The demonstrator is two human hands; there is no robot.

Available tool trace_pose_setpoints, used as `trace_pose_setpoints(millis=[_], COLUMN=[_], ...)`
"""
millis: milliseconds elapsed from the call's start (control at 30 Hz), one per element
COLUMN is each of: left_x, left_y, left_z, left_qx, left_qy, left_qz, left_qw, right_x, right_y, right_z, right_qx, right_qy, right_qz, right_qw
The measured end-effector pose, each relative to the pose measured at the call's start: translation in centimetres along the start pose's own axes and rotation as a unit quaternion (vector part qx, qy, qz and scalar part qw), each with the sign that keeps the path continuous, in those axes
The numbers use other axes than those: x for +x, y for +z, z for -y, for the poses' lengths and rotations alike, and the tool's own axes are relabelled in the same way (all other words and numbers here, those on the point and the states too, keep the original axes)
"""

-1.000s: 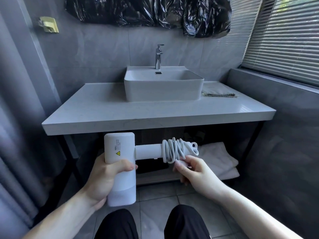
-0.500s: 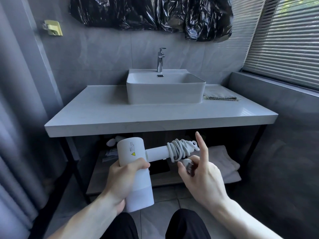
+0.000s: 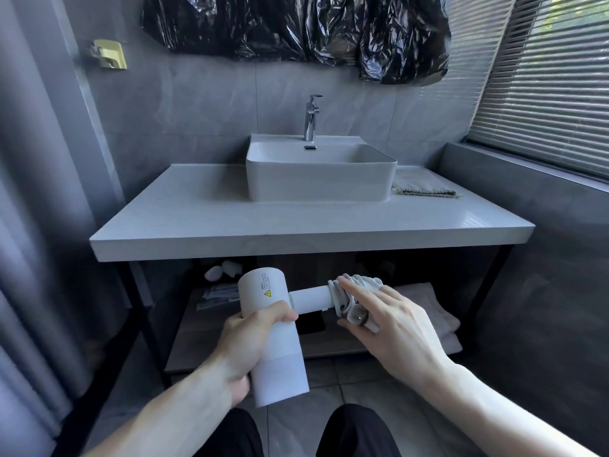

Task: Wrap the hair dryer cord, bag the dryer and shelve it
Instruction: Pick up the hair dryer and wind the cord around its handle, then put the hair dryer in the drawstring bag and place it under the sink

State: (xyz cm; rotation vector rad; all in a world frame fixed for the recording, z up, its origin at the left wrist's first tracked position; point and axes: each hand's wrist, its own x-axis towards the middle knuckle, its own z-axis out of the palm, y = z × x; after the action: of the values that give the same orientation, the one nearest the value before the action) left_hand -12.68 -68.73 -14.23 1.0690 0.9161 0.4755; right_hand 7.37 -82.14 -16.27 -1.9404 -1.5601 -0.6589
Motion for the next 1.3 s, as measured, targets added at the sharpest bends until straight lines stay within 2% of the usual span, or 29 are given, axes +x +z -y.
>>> trace_pose_setpoints(millis=[167,267,333,467,667,767,900,1033,1167,1300], left_x=[-0.3,-0.5,-0.6,-0.8,-0.5,0.5,3.1,7.9,13.6,19.8], left_y=[-0.3,-0.3,-0.4,0.0,2.0,3.9,7.6,11.6,16.0,21.4], left_z=[-0.5,-1.1,-1.7,-3.2,-5.5,-7.2,-9.7,-11.7,-12.5,-12.5], left_qx=[0.043,0.086,0.118,0.181,0.201,0.224,0.256,0.234,0.215,0.290], left_qy=[-0.003,0.002,0.004,0.014,0.015,0.045,0.092,0.101,0.102,0.143], left_qz=[0.029,0.050,0.072,0.132,0.180,0.199,0.216,0.205,0.179,0.168], left_qw=[0.999,0.995,0.990,0.974,0.963,0.953,0.938,0.945,0.955,0.931], right_x=[1.1,1.5,1.4,0.5,0.5,0.8,1.5,1.9,2.3,3.5], right_y=[-0.9,-1.7,-2.1,-3.0,-5.5,-6.7,-7.9,-8.3,-8.3,-8.0], right_z=[-1.1,-0.7,-0.3,0.0,-0.6,-1.7,-4.3,-8.7,-13.5,-18.4], right_qx=[-0.041,-0.025,0.005,0.045,0.085,0.080,0.069,0.056,0.078,0.134], right_qy=[-0.032,-0.053,-0.031,-0.009,0.061,0.105,0.173,0.240,0.334,0.429], right_qz=[0.063,0.168,0.231,0.262,0.251,0.229,0.192,0.166,0.131,0.083], right_qw=[0.997,0.984,0.972,0.964,0.962,0.964,0.964,0.955,0.930,0.890])
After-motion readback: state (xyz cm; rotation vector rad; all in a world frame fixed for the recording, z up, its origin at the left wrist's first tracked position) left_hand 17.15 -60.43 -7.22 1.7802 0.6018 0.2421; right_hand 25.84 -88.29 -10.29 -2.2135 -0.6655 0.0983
